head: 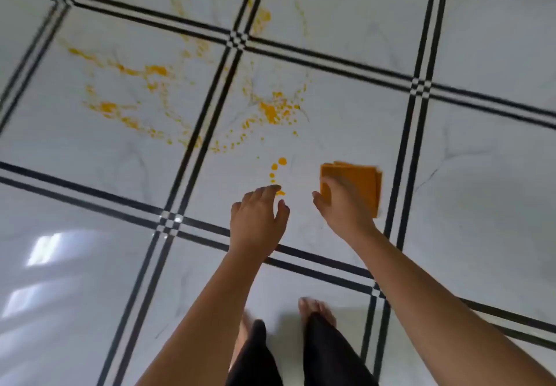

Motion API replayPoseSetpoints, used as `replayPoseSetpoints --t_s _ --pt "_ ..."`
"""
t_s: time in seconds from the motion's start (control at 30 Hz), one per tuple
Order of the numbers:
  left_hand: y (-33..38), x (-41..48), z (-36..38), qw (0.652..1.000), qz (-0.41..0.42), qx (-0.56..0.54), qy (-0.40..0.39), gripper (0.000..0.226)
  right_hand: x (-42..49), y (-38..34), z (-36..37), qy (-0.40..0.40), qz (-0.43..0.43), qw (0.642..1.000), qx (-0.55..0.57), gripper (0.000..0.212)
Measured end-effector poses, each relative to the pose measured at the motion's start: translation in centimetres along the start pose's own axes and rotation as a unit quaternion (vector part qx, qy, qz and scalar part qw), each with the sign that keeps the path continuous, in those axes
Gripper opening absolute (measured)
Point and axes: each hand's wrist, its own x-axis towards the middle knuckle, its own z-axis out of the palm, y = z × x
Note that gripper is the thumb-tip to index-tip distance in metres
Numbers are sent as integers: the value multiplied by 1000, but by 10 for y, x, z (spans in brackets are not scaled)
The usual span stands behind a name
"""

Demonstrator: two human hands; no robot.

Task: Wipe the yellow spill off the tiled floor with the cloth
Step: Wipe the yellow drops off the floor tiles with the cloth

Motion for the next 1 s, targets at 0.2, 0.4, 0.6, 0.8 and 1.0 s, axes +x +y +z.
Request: replayPoseSetpoints --t_s 0.2,0.4,0.6,0.8,1.0 --pt "-66 78 136 999 -1 -1 34 42 71 90 113 62 96 992 -59 47" --pt "-110 119 187 995 24 26 88 59 97 124 164 186 117 966 -135 48" --pt "-117 119 202 996 -7 3 92 60 112 129 155 202 122 970 -64 11" --pt "-124 124 185 994 -25 -3 105 66 116 74 132 249 76 960 106 13" --pt "-143 127 183 992 -61 -1 113 67 132 34 156 53 -15 998 1 61"
